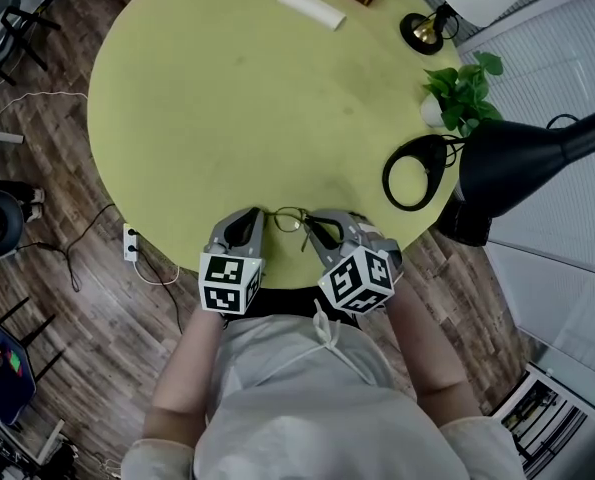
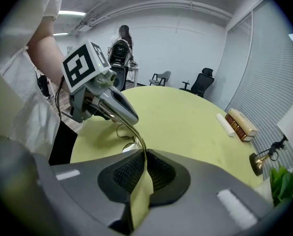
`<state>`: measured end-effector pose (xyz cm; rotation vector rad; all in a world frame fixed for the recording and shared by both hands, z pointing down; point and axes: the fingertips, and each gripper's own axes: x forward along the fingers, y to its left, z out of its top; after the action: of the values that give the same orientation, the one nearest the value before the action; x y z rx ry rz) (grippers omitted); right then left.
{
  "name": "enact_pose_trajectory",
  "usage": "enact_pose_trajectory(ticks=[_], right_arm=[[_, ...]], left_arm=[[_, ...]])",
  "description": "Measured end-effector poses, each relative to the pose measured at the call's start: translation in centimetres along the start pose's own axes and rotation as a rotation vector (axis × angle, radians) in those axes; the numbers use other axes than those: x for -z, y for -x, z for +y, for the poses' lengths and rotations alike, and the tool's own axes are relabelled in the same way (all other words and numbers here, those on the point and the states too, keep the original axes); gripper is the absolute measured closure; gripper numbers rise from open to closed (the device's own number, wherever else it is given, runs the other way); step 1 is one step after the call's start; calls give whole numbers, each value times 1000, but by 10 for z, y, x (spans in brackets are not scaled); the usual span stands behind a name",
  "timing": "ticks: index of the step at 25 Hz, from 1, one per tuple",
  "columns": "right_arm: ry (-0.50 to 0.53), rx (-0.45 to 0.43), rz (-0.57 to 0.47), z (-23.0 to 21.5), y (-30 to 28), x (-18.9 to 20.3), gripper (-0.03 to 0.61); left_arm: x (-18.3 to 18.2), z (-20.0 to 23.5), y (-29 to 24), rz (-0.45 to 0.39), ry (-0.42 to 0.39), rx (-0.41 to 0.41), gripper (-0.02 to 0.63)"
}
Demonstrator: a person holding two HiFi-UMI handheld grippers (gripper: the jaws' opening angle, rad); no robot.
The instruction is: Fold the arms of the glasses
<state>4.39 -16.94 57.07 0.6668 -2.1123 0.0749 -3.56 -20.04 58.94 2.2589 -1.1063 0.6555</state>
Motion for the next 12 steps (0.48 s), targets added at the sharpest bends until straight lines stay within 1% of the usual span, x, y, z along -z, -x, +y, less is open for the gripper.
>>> enact_pose_trajectory(ticks=[2,4,6,8,9,12], right_arm=[[8,15,8,1,0,-1,560],[21,19,13,3,1,-1,560],[29,21,17,5,2,-1,560],[38,24,21,5,3,0,560],[44,25,23,5,3,0,560],[62,24,31,7,3,1,560]], left_arm=[[7,6,10,7,-10,-11,607],[23,14,19,39,7,-33,607],[39,20,25,63,69,-51,607],[49,22,29,69,134,-61,607],[51,21,29,69,147,-63,607],[50,16,25,69,119,-63,607]])
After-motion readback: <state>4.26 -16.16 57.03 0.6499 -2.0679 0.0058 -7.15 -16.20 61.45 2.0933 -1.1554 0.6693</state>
